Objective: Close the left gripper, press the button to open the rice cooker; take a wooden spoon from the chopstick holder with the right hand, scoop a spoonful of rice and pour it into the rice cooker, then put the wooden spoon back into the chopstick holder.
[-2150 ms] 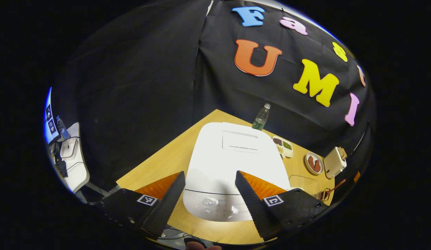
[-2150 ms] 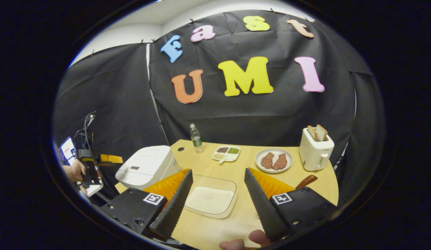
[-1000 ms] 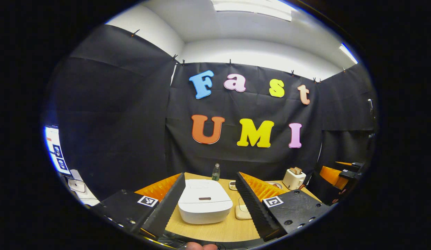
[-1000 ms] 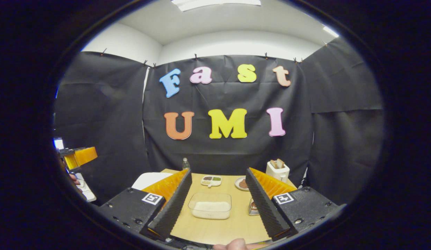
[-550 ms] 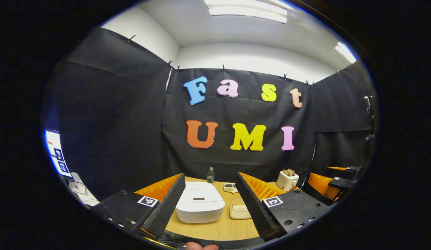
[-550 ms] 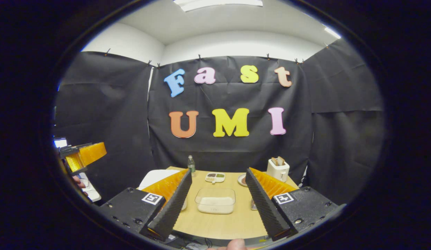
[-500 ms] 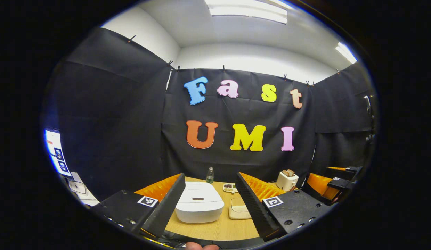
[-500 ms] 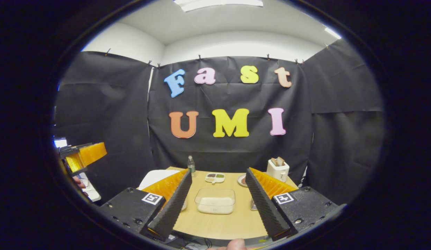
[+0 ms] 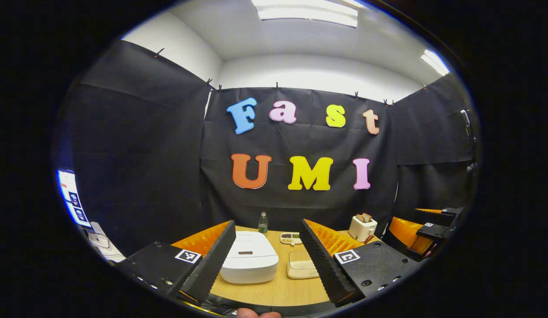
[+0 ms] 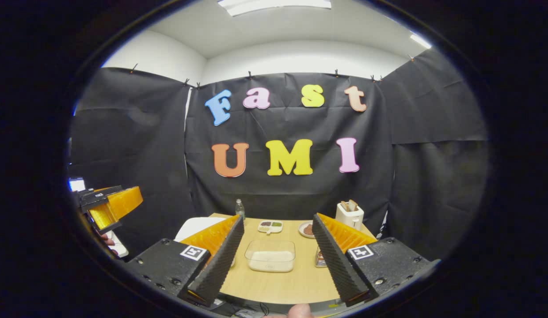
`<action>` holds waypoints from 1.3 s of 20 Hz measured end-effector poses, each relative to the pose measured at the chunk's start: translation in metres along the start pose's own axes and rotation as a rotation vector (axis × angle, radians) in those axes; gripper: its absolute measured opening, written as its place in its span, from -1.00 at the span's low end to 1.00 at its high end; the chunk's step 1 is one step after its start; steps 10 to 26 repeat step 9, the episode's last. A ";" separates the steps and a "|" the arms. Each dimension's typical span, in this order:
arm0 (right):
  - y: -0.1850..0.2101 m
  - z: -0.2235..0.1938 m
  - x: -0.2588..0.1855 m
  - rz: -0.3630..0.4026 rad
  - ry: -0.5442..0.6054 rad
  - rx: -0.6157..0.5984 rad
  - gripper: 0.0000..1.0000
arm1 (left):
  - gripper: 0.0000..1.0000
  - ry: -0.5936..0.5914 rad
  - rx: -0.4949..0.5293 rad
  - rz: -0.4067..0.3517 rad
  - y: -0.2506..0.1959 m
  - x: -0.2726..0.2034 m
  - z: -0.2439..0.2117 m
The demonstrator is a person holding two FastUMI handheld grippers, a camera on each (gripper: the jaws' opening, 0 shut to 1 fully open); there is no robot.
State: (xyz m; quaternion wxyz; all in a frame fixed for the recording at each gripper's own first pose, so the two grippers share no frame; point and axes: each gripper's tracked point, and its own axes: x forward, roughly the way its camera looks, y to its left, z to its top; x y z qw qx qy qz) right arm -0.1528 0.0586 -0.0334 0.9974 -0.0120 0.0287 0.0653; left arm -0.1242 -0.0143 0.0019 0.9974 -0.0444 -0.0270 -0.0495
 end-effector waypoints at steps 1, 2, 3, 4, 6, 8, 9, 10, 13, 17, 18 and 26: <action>-0.001 0.000 -0.001 -0.003 0.000 0.003 0.92 | 0.89 0.002 0.002 -0.005 -0.003 0.000 0.000; -0.004 0.000 -0.002 -0.008 0.003 0.006 1.00 | 0.89 0.005 0.007 -0.004 -0.004 0.001 -0.001; -0.005 -0.001 -0.002 -0.007 0.007 0.007 1.00 | 0.89 0.008 0.011 -0.007 -0.007 0.000 -0.002; -0.006 -0.002 -0.003 -0.011 0.008 0.010 1.00 | 0.89 0.011 0.016 -0.014 -0.011 -0.001 -0.003; -0.011 -0.004 -0.003 -0.019 0.021 0.015 1.00 | 0.89 0.011 0.024 -0.023 -0.019 -0.002 -0.006; -0.017 -0.001 -0.005 -0.033 0.018 0.025 1.00 | 0.89 0.016 0.033 -0.023 -0.023 -0.003 -0.009; -0.019 -0.001 -0.007 -0.039 0.017 0.029 1.00 | 0.89 0.021 0.028 -0.024 -0.024 -0.006 -0.010; -0.019 -0.001 -0.007 -0.039 0.017 0.029 1.00 | 0.89 0.021 0.028 -0.024 -0.024 -0.006 -0.010; -0.019 -0.001 -0.007 -0.039 0.017 0.029 1.00 | 0.89 0.021 0.028 -0.024 -0.024 -0.006 -0.010; -0.019 -0.001 -0.007 -0.039 0.017 0.029 1.00 | 0.89 0.021 0.028 -0.024 -0.024 -0.006 -0.010; -0.019 -0.001 -0.007 -0.039 0.017 0.029 1.00 | 0.89 0.021 0.028 -0.024 -0.024 -0.006 -0.010; -0.019 -0.001 -0.007 -0.039 0.017 0.029 1.00 | 0.89 0.021 0.028 -0.024 -0.024 -0.006 -0.010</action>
